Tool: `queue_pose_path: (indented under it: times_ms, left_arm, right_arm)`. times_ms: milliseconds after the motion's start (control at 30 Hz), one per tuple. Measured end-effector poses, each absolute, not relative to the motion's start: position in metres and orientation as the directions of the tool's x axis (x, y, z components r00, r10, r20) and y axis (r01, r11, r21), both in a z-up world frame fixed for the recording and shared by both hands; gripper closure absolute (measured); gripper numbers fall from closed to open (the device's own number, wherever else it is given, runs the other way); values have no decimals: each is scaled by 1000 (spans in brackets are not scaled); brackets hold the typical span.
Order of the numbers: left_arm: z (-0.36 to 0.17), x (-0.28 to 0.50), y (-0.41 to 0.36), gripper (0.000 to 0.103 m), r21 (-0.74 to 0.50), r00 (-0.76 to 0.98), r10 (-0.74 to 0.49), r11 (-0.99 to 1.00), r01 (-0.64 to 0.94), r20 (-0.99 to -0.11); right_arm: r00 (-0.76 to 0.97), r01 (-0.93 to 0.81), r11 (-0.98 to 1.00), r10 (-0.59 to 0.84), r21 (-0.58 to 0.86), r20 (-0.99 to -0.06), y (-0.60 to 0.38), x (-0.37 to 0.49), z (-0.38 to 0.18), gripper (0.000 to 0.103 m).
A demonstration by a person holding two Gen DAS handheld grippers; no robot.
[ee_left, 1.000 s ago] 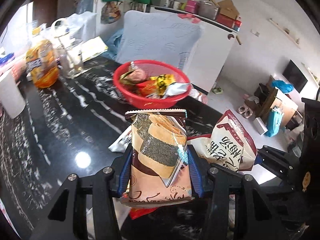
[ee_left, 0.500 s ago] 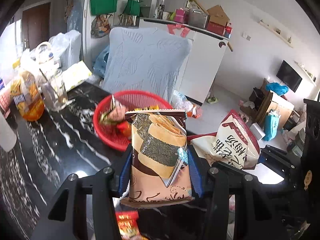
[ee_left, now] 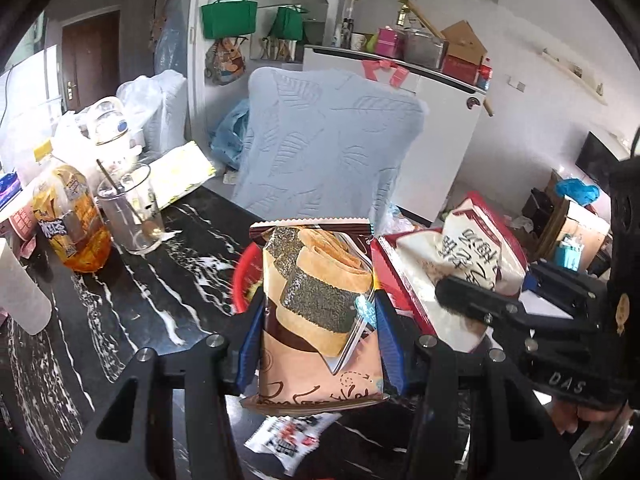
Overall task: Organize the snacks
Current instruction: 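Carry both bags over the red basket and lower them in, then open both grippers to drop the bags into the basket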
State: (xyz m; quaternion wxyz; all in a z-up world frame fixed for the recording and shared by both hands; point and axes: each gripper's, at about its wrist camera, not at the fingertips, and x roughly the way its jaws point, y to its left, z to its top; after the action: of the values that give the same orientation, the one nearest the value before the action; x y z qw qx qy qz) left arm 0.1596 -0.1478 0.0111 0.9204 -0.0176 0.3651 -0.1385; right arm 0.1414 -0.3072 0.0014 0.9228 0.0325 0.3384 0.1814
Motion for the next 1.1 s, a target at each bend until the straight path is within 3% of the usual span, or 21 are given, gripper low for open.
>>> queue_pose_path:
  times_ms: [367, 500, 633, 1100]
  left_arm:
    - [-3, 186, -116, 53, -138, 693, -211, 977, 161, -690]
    - [-9, 195, -111, 53, -141, 686, -207, 978, 152, -698]
    - [-12, 200, -112, 53, -141, 680, -211, 977, 157, -702]
    - [-36, 205, -142, 53, -177, 625, -289, 955, 236, -725]
  right_arm:
    - [654, -362, 907, 412, 216, -634, -277, 206, -13, 50]
    - [633, -357, 919, 370, 168, -680, -263, 223, -30, 49]
    - [624, -340, 932, 325, 128, -710, -261, 226, -42, 21]
    - [686, -246, 960, 272, 137, -675, -294, 208, -28, 16]
